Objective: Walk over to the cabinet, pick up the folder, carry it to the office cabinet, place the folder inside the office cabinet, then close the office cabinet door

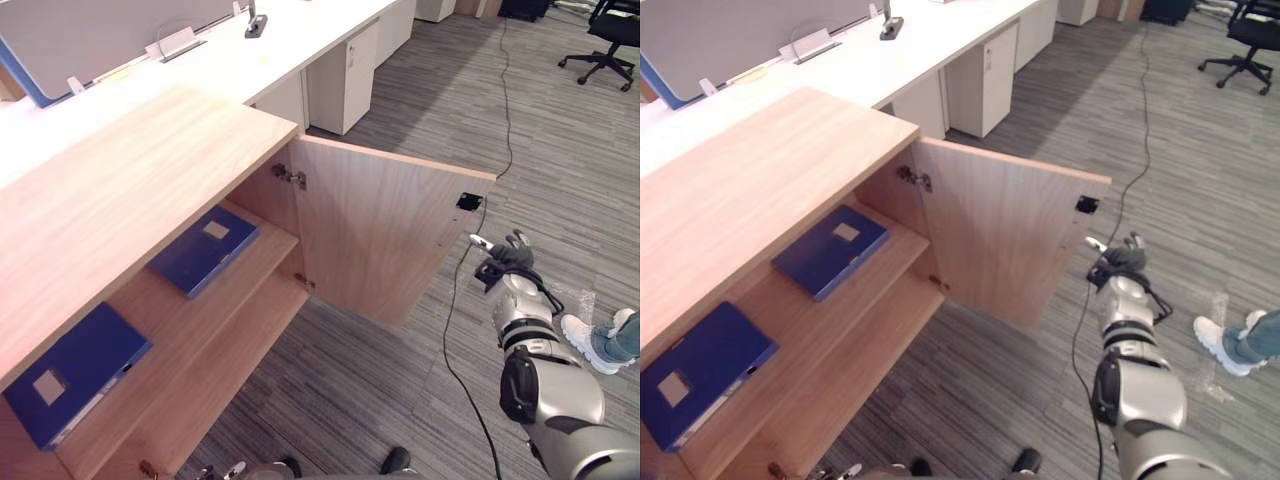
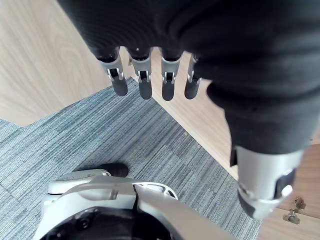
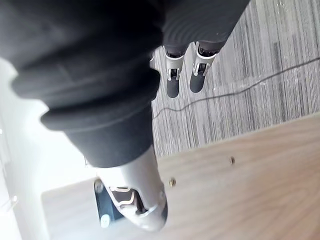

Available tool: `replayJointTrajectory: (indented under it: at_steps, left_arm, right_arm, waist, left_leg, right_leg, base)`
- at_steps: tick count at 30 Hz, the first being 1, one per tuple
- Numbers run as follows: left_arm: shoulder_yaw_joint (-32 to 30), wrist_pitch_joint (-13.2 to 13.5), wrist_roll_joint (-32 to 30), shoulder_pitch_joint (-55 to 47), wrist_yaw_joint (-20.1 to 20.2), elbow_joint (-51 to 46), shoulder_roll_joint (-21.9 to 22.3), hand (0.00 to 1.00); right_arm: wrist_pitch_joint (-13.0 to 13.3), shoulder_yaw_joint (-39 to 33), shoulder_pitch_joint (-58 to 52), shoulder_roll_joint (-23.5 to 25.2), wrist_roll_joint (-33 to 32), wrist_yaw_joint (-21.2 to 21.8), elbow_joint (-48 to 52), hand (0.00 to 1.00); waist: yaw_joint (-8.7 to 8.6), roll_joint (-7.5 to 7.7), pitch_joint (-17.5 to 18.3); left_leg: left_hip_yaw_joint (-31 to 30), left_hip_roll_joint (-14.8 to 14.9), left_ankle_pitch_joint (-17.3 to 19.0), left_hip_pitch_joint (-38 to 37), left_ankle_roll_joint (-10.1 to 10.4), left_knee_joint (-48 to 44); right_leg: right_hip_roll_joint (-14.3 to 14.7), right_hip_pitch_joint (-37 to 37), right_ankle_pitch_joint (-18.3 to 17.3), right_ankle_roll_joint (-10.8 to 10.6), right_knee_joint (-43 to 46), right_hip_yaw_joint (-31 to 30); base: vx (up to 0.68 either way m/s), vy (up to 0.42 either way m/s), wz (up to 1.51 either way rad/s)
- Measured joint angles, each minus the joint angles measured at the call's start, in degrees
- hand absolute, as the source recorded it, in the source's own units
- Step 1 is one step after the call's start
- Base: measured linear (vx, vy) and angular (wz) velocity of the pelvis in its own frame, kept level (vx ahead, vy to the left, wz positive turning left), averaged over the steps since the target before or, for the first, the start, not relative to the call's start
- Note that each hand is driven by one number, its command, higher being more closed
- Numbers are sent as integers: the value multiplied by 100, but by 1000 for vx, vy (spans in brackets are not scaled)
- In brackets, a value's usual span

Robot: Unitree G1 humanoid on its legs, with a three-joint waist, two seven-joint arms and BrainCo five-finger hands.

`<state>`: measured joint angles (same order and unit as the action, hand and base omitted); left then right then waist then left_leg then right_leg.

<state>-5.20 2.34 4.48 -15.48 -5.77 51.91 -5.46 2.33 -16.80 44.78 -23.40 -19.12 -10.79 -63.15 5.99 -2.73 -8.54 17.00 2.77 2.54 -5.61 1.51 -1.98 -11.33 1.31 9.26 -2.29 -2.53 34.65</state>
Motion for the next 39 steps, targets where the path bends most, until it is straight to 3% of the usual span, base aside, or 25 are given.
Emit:
replayJointTrajectory:
  at_steps: [11,25,34,39]
  left_arm:
    - [414,106,-228,6,85,-205,-155,0]
    - [746,184,-274,179,133,-521,-201,0]
    - [720,260,-404,182,179,-520,-200,0]
    - [669,275,-483,181,180,-498,-190,0]
  right_arm:
    - [-14,362,994,-111,-12,42,-439,0]
    - [-257,982,2228,-771,-216,-67,-990,0]
    - [-271,2647,2341,-729,55,91,-649,0]
    - [-283,3864,1904,-913,95,207,347,0]
  waist:
    - [59,-32,-233]
    - [98,-498,-668]
    - [133,-623,-709]
    - [88,-665,-697]
  left_leg:
    - [-434,-65,-214,308,15,167]
    - [-794,124,-268,983,44,-242]
    - [-671,347,-291,1059,149,-272]
    - [-499,509,-239,1027,235,-321]
  right_leg:
    - [6,-231,139,88,-107,181]
    - [119,-552,162,169,-106,411]
    - [398,-763,166,327,-130,165]
    - [558,-824,128,404,-136,-32]
  base:
    - [-55,-20,8]
    - [-46,-9,8]
    - [9,8,-19]
    - [19,10,-27]
